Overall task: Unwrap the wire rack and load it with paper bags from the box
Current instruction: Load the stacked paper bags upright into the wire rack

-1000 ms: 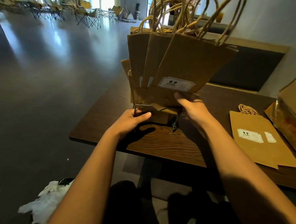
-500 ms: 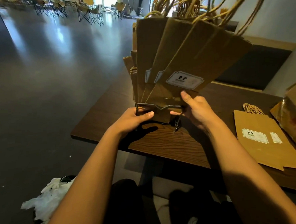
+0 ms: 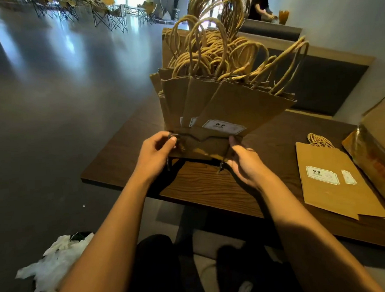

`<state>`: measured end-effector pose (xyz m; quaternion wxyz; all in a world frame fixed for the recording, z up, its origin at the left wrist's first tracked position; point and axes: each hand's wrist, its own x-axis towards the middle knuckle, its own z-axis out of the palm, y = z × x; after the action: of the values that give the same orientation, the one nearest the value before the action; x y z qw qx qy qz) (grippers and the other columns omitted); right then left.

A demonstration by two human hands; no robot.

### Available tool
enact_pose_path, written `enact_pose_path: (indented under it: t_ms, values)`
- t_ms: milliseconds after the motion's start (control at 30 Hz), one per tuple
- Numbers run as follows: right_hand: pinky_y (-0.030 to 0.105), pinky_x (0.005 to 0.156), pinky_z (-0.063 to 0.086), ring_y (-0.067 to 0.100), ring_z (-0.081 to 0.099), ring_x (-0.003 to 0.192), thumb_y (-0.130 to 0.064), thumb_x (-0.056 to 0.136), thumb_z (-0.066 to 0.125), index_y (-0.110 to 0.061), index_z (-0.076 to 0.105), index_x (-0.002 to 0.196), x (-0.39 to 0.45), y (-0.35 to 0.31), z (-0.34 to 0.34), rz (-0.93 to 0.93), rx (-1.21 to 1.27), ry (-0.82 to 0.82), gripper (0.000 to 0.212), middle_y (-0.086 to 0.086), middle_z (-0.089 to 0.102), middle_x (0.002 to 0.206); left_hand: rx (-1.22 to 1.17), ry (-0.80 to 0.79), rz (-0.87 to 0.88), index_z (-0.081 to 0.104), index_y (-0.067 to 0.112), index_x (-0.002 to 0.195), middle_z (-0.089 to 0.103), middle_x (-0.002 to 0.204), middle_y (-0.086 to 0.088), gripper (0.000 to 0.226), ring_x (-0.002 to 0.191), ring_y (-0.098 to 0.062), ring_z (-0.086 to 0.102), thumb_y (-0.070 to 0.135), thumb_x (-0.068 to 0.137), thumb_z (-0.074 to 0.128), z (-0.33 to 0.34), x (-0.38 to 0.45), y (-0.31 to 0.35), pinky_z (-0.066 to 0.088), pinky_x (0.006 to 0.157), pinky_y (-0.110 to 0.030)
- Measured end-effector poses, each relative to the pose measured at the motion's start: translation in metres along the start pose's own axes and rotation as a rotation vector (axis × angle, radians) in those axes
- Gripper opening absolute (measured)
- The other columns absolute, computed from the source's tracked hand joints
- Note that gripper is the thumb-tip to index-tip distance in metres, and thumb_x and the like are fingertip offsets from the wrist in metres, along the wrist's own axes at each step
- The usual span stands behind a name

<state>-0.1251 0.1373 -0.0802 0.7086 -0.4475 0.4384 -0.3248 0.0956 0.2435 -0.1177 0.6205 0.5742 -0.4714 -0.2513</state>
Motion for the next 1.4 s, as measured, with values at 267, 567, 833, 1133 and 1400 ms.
enact_pose_path:
  t_ms: [267,567,833,1133,1400]
  values:
    - [0.035,0.092,0.040,0.023,0.056,0.102,-0.063,0.099,0.042,-0.013,0.055,0.104,0.004,0.029,0.007,-0.149,-0.561,0.235,0.053,0.000,0.060,0.100,0.119,0.110,0.057,0.070,0.019,0.101,0.074,0.092,0.009,0.006,0.089,0.001,0.070,0.022,0.098,0.068,0.006,-0.002,0.015,0.053,0.073,-0.012]
    - [0.043,0.096,0.044,0.034,0.055,0.108,-0.032,0.105,0.053,-0.026,0.050,0.074,0.005,0.045,-0.006,-0.458,-0.960,0.172,0.032,0.008,0.057,0.100,0.417,-0.041,-0.168,0.070,0.018,0.076,0.071,0.074,0.002,0.047,0.066,-0.002,0.065,0.048,0.105,0.048,-0.002,-0.003,0.013,0.045,0.061,-0.025]
    - [0.044,0.087,0.051,0.033,0.057,0.101,-0.028,0.090,0.073,-0.022,0.066,0.081,0.011,0.043,-0.019,-0.735,-0.908,0.311,0.013,0.010,0.058,0.102,0.424,0.070,-0.113,0.069,0.021,0.099,0.072,0.096,0.008,0.011,0.093,-0.005,0.067,0.028,0.093,0.074,0.003,-0.006,0.006,0.053,0.083,-0.026]
    - [0.038,0.070,0.048,0.033,0.061,0.089,-0.038,0.095,0.068,-0.019,0.049,0.065,0.018,0.058,-0.003,-0.631,-1.287,0.317,0.040,0.003,0.050,0.086,0.420,0.315,-0.015,0.052,0.025,0.094,0.064,0.090,0.008,0.036,0.082,-0.009,0.065,0.027,0.082,0.085,0.021,-0.005,0.004,0.055,0.070,-0.030]
    - [0.033,0.081,0.050,0.019,0.054,0.102,-0.047,0.083,0.079,-0.011,0.062,0.101,0.012,0.058,-0.003,-0.675,-0.946,0.447,0.044,0.008,0.058,0.109,0.445,0.282,-0.115,0.061,0.024,0.080,0.068,0.078,0.007,0.025,0.074,-0.008,0.066,0.027,0.081,0.086,0.019,-0.007,-0.019,0.057,0.070,-0.032]
